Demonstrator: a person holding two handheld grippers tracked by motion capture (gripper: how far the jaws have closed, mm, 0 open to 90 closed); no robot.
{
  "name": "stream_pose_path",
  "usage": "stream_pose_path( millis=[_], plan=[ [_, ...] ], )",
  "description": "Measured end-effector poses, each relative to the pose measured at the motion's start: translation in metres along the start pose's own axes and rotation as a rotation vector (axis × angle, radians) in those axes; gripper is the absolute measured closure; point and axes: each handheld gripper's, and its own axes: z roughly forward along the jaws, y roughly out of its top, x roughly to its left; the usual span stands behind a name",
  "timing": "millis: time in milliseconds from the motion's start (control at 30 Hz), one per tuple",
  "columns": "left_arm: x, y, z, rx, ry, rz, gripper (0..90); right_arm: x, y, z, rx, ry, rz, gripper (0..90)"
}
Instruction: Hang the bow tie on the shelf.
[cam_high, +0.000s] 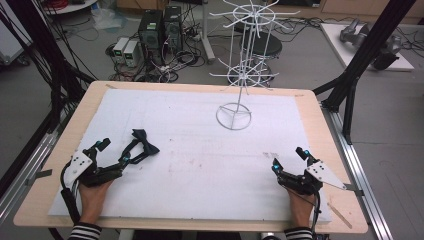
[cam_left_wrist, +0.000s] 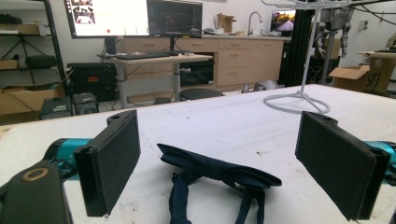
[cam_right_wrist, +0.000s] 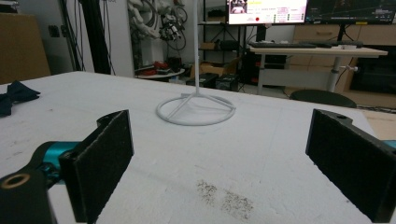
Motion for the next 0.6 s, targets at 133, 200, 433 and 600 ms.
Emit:
stream_pose_path(
  millis=[133, 200, 433, 600],
  plan=[
    [-0.0001, 0.0, 0.0, 0.0, 0.001, 0.001, 14.5, -0.0006, 0.0, 0.0, -0.003, 0.0, 0.002, 6.6],
    [-0.0001, 0.0, 0.0, 0.0, 0.001, 0.0, 14.5, -0.0005, 0.0, 0.0, -0.004, 0.0, 0.002, 6.6],
    [-0.0001, 0.0001, 0.0001, 0.002, 0.001, 0.002, 14.5, -0.0003, -0.0001, -0.0002, -0.004, -0.001, 0.003, 6.6],
    [0.0004, 0.0004, 0.0011, 0.012, -0.001, -0.001, 14.5, 0.0003, -0.0002, -0.0009, -0.005, -0.003, 0.007, 6.6]
  ],
)
